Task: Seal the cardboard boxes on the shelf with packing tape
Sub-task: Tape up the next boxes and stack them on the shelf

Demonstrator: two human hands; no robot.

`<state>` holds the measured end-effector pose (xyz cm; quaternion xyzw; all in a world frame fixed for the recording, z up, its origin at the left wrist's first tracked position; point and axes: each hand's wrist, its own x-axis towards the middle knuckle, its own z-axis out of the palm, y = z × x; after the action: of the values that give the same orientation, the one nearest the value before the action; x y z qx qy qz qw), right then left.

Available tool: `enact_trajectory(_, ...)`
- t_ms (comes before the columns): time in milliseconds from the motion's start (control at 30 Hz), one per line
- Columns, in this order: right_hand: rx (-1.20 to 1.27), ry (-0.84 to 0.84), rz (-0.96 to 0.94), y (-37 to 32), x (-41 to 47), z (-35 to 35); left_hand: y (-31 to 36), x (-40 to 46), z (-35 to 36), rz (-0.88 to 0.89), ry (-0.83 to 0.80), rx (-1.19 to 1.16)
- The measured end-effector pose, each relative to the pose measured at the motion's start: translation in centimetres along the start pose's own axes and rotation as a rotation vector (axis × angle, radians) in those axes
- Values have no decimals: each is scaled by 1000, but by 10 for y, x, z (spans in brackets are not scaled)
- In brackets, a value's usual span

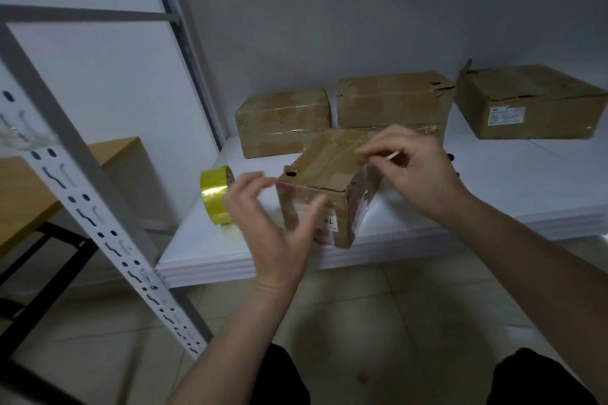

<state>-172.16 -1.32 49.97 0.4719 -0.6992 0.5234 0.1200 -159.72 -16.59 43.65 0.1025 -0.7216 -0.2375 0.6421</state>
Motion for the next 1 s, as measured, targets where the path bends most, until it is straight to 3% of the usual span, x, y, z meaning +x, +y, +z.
enact_trajectory(67,47,122,22,-10,1,1,-15,9,-13,-131,130,56)
enact_trajectory(133,78,127,-2,-25,2,7,-30,21,-28,-337,147,108)
enact_trajectory(233,114,54,-49,-48,1,25,-61,39,-45,-687,-101,241)
enact_trajectory(300,108,-10,-91,-62,-1,42,-83,50,-52,-809,-334,235)
enact_trajectory(400,62,-176,-113,-75,-11,77,-100,58,-60,-752,-649,257)
enact_trajectory(467,-3,-306,-100,-77,-18,99,-104,55,-62,-709,-705,188)
enact_trajectory(567,-159,-377,-104,-75,-24,123,-99,47,-64,-615,-664,0)
enact_trajectory(667,-334,-309,-203,-80,-18,136,-104,44,-68,-480,-636,-134)
enact_trajectory(733,-353,-282,-254,-89,-10,137,-106,42,-70,-485,-592,-186)
enact_trajectory(1000,-674,-347,-525,-111,15,112,-76,35,-75,-299,-488,-146)
